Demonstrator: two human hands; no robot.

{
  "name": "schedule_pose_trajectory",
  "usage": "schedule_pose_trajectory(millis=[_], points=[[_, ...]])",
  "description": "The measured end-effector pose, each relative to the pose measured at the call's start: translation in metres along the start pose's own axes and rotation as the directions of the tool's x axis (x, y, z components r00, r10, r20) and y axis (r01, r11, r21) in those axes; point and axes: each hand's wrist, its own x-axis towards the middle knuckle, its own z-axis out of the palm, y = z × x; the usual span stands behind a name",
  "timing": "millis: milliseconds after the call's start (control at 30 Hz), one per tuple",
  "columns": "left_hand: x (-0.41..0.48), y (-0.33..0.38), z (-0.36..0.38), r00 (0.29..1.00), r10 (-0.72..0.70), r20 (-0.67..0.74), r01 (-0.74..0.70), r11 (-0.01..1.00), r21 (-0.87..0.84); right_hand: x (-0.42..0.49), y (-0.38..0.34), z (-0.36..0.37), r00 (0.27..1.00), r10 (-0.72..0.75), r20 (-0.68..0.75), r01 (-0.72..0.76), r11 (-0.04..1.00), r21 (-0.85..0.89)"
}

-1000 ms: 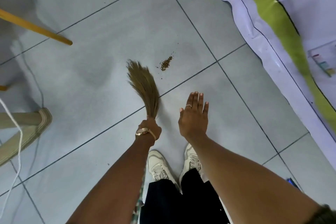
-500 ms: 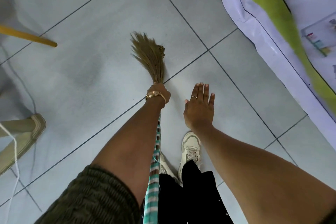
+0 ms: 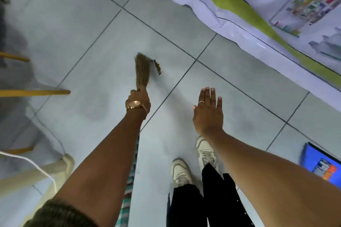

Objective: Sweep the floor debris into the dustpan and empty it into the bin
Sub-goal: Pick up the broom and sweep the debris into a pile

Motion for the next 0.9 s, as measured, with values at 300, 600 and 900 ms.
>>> schedule_pose_trajectory(millis=[300,600,900], points=[[-0.121,0.015,-0.014,0.997,0.071,-0.041,-0.07,0.997,0.034,-0.098,0.083,-0.02,0.993,0.116,0.017,-0.117,0.986,0.116],[-0.244,0.167,0.107,0.884,0.446,0.138,-0.455,0.889,0.044,-0.183,0.262,0.034,0.918,0.313,0.243,-0.361,0.914,0.187],[-0.338,0.384,0.249,0.792,0.581,0.186,-0.602,0.794,0.081,-0.262,0.453,0.128,0.696,0.604,0.389,-0.715,0.632,0.299]])
